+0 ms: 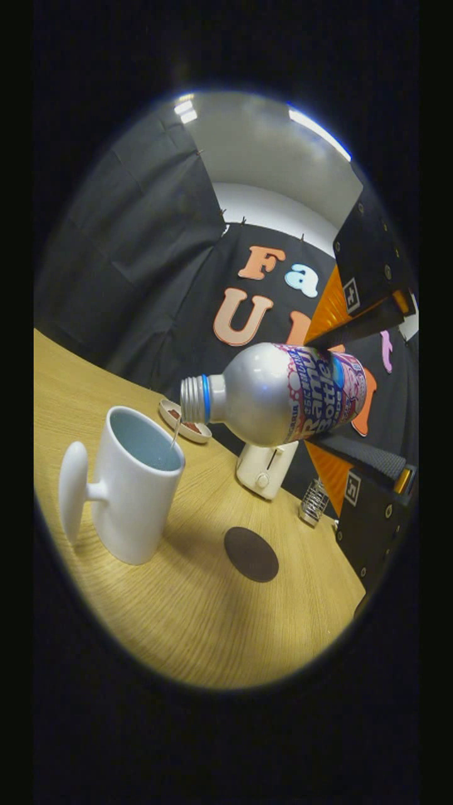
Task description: Take the bottle from table, then pour the juice into the cup, finally place the bottle on the coaster
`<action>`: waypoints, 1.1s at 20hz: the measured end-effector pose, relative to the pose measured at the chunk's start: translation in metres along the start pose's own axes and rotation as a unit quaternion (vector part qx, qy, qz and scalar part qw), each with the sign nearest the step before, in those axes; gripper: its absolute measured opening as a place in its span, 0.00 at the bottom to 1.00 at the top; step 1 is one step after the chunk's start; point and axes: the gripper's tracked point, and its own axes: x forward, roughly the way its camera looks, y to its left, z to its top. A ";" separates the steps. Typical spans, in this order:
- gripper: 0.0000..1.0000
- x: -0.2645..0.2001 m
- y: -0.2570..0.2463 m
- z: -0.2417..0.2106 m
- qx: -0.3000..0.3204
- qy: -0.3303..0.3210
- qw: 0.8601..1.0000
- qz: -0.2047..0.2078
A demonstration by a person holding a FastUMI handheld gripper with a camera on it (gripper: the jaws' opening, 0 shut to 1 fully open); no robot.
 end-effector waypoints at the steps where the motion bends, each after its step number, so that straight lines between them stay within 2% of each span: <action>1: 0.75 -0.001 0.000 0.001 0.002 -0.001 1.000 0.001; 6: 0.75 0.001 0.011 0.008 0.039 -0.002 0.999 0.019; 10: 0.75 -0.001 0.018 0.015 0.115 -0.004 0.993 0.042; 12: 0.75 0.000 0.016 0.017 0.168 -0.004 0.985 0.049; 15: 0.76 0.003 0.009 0.021 0.273 -0.004 0.961 0.053; 18: 0.76 0.006 -0.011 0.009 0.360 0.008 0.933 0.023; 20: 0.76 0.005 -0.024 0.001 0.426 0.010 0.904 0.013; 22: 0.76 0.004 -0.033 -0.009 0.495 0.015 0.869 0.009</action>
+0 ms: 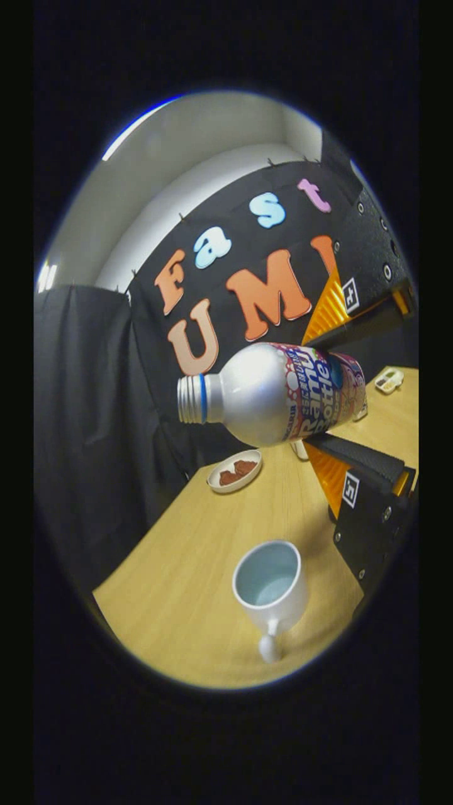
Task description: Take the bottle from table, then pour the juice into the cup, finally place the bottle on the coaster
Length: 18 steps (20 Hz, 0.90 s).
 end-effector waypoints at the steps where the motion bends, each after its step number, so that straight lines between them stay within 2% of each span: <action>1: 0.76 -0.001 -0.006 0.001 0.039 0.001 0.999 0.000; 5: 0.76 0.005 -0.018 -0.006 0.183 0.007 0.983 0.016; 9: 0.76 0.008 -0.027 -0.018 0.281 0.011 0.959 0.030; 14: 0.76 0.022 -0.015 -0.035 0.403 0.029 0.913 0.051; 18: 0.76 0.026 0.000 -0.053 0.462 0.057 0.883 0.062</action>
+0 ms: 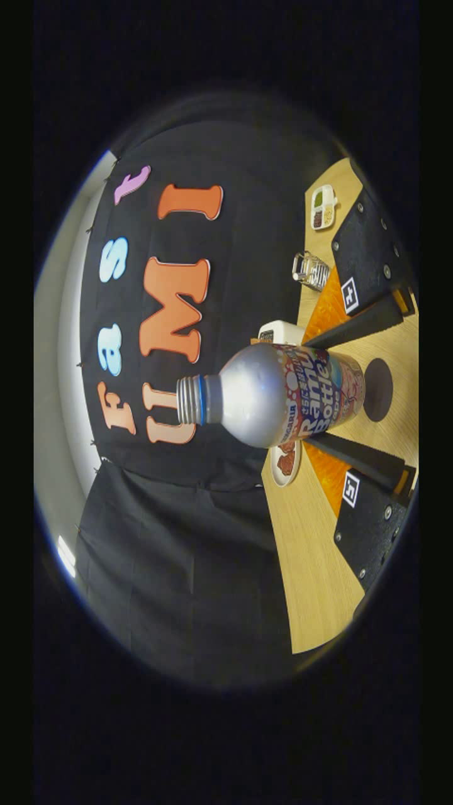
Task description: Take the bottle from table, then pour the juice into the cup, finally place the bottle on the coaster
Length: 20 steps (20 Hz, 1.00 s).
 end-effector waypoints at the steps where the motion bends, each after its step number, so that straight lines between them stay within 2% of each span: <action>1: 0.76 0.003 -0.001 -0.004 0.008 0.004 1.000 -0.001; 11: 0.76 0.031 -0.013 -0.060 0.033 0.061 0.998 -0.011; 20: 0.76 0.029 -0.014 -0.096 0.047 0.092 0.995 -0.011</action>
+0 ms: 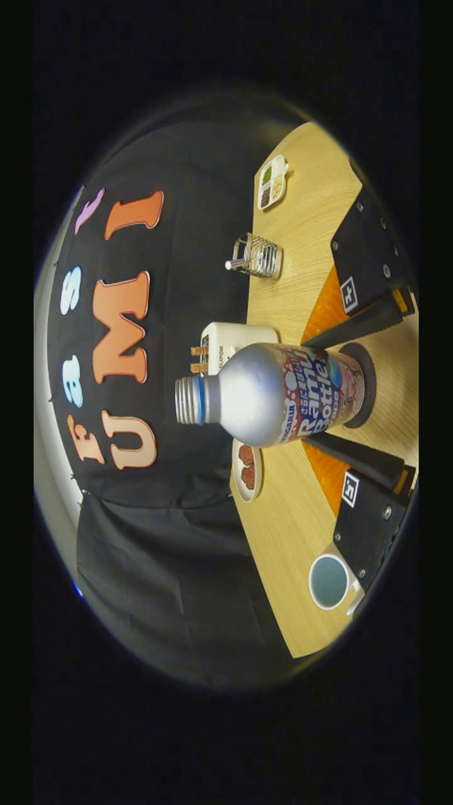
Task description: Take the bottle from table, then pour the juice into the cup, finally place the bottle on the coaster
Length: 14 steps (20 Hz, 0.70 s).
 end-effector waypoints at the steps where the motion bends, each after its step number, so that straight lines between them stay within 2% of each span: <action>1: 0.76 0.002 -0.002 -0.003 0.004 0.003 1.000 -0.001; 14: 0.76 0.004 0.000 -0.016 0.000 0.001 1.000 -0.002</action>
